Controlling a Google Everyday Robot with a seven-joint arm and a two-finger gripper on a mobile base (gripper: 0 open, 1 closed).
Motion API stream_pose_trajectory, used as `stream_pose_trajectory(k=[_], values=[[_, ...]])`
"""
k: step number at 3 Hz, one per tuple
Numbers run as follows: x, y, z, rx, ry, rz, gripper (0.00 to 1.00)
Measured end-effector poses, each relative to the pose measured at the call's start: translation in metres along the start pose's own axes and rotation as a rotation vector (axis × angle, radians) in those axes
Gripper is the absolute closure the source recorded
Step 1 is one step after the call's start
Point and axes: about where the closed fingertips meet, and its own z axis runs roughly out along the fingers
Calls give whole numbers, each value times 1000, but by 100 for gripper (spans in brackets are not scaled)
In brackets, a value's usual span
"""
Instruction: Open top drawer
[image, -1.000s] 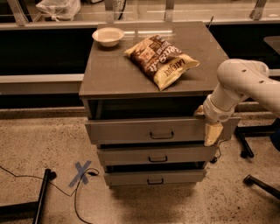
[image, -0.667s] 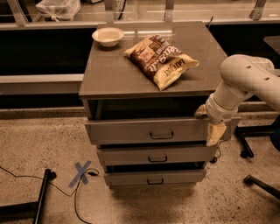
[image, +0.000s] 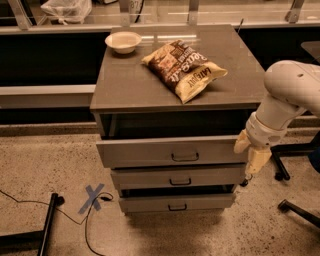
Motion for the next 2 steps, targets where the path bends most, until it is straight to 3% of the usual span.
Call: stream_pose_trajectory(k=[1,2], values=[[5,19,-11,-8,4,43,42],[11,15,-25,43,27,57,23]])
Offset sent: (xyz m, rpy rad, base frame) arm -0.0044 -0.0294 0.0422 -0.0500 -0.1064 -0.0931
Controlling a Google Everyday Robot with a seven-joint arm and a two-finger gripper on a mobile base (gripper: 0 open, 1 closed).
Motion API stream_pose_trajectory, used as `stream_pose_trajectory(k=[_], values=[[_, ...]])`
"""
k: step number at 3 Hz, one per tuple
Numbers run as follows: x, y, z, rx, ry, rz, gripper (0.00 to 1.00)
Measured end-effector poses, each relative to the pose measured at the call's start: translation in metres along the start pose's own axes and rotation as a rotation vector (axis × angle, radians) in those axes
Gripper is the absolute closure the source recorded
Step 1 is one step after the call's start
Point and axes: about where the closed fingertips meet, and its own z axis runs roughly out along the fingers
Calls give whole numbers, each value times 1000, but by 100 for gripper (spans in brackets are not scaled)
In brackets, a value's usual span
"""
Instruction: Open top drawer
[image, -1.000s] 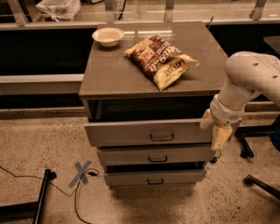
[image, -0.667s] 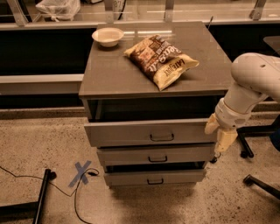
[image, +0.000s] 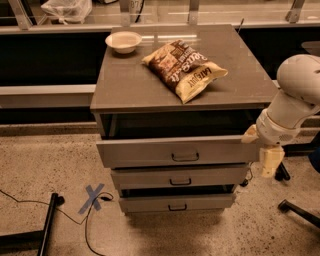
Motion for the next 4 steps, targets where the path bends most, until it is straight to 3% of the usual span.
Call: stream_pose_trajectory(k=[1,2,3,4], values=[[6,-25,-3,59,29,-20,2],[11,-53,4,97,34,-54,0],[16,-73,25,97,17,-76,0],[20,-82,47,79,-12,-82,19]])
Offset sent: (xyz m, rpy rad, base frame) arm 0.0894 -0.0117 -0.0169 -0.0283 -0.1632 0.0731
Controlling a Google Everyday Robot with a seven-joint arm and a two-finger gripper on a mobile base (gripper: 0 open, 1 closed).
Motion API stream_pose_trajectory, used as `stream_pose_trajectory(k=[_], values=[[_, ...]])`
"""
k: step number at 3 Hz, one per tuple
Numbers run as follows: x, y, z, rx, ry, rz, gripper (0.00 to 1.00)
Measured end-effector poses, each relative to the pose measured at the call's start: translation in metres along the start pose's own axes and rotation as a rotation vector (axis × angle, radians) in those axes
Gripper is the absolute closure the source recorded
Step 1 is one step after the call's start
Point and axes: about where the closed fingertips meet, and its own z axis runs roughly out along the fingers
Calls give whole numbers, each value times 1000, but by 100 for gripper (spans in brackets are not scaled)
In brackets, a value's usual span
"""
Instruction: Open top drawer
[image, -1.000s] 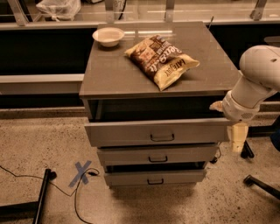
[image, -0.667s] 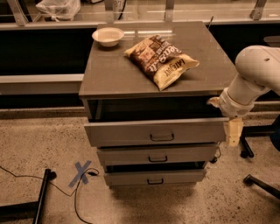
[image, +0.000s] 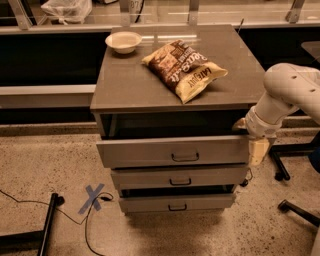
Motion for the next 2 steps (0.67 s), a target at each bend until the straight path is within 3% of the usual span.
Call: stream_pose_trajectory(k=[1,2], values=[[-2,6,15,-34,-34,1,47],[-8,13,15,-60,-44,-9,47]])
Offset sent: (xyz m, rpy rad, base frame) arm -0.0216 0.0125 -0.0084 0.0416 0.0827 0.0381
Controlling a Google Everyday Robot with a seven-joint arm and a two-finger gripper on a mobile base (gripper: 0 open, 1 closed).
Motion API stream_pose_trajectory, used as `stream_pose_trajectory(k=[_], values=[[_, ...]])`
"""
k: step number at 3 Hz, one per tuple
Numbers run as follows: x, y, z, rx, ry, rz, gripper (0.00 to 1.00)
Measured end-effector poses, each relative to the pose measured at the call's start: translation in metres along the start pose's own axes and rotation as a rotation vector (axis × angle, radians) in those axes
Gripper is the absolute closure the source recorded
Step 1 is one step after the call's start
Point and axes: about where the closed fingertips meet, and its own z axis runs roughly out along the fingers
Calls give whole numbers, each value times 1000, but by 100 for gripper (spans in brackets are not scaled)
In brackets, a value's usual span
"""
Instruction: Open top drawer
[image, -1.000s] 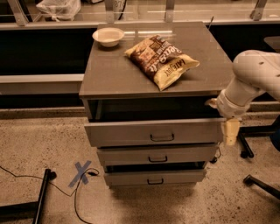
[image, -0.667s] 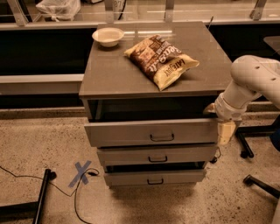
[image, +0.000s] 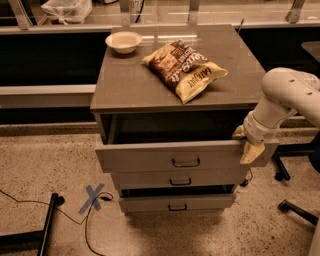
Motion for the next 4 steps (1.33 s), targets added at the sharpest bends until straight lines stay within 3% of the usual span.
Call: stream_pose_trajectory(k=[1,3,4], values=[[-8,18,-10,-54,12,-26,41],[-8,19,-5,-61,9,-25,1],[-8,19,-5,-62,9,-25,0]])
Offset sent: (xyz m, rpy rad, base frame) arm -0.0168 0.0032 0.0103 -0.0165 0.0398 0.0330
